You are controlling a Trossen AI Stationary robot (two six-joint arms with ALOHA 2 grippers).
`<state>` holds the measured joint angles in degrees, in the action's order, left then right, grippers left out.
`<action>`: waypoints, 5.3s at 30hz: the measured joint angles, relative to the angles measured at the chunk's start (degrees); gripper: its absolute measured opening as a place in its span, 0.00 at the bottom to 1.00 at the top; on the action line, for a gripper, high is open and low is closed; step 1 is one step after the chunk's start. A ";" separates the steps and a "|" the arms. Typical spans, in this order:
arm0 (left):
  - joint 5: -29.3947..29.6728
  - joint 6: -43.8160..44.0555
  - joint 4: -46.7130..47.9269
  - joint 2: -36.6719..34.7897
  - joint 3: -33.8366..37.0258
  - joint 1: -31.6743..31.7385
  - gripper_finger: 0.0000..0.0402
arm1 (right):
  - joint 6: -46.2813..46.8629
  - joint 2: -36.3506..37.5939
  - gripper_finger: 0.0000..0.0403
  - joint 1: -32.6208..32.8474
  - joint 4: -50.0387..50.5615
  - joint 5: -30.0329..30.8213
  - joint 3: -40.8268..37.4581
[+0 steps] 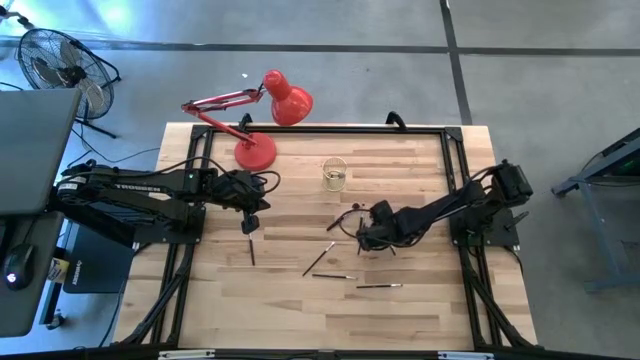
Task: Put items in baskets/containers
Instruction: Put the makeup brush into the wire bin
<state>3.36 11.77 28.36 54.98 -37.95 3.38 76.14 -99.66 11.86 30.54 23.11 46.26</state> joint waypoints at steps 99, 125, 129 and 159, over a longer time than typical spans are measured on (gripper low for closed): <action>4.37 86.33 23.89 17.60 -5.09 -21.54 0.21 | -15.42 29.59 0.00 11.45 -5.60 -5.50 -14.66; 2.51 70.19 12.79 34.80 -5.49 -21.40 0.20 | -19.75 29.57 0.00 11.42 -7.29 -5.72 -14.66; 4.43 61.49 12.74 35.12 -7.09 -21.40 0.07 | -22.40 29.55 0.00 11.42 -11.84 -5.71 -14.66; 5.14 27.42 -23.69 46.53 -15.66 -17.59 0.00 | -58.16 2.96 0.27 1.64 -57.54 -14.77 -10.53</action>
<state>8.49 39.19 4.67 101.51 -53.61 -14.22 17.97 -96.70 13.50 -27.00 8.33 35.73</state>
